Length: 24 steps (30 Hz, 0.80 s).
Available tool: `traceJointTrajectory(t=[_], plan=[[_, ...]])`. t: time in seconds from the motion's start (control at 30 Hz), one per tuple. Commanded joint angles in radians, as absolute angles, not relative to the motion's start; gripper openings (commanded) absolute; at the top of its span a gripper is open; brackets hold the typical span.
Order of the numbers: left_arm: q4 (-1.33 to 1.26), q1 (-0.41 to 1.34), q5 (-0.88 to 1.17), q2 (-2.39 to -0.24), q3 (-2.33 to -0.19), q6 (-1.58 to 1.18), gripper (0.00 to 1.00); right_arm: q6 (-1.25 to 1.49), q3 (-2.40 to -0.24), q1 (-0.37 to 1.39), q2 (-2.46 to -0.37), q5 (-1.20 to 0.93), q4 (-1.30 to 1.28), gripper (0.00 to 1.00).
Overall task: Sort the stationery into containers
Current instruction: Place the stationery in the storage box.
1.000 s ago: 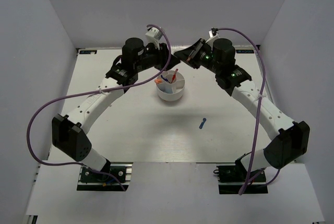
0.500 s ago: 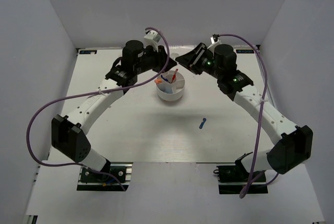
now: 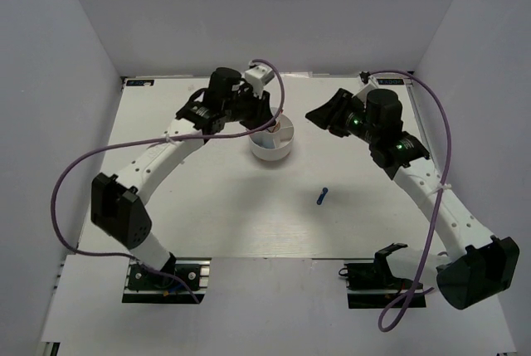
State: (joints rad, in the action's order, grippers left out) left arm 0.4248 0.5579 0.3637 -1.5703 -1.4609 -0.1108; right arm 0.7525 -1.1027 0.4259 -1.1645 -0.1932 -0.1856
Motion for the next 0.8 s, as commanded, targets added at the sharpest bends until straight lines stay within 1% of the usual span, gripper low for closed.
traceJointTrajectory(t=[0.0,0.13,0.3,0.53,0.77], plan=[[0.615,0.594,0.379,-1.652,-1.575,-0.005,0.00,0.597,-1.111,0.393,-1.140,-0.209,-0.186,0.50],[0.664,0.627,0.318,-1.721,-1.637,0.048,0.01,0.522,-1.121,0.361,-1.146,-0.181,-0.219,0.48],[0.735,0.664,0.232,-1.822,-1.722,0.069,0.01,0.518,-1.140,0.330,-1.161,-0.199,-0.221,0.48],[0.741,0.686,0.114,-1.879,-1.799,0.078,0.01,0.549,-1.131,0.302,-1.186,-0.250,-0.213,0.48],[0.747,0.704,0.063,-1.924,-1.836,0.090,0.04,0.566,-1.124,0.284,-1.190,-0.275,-0.202,0.47]])
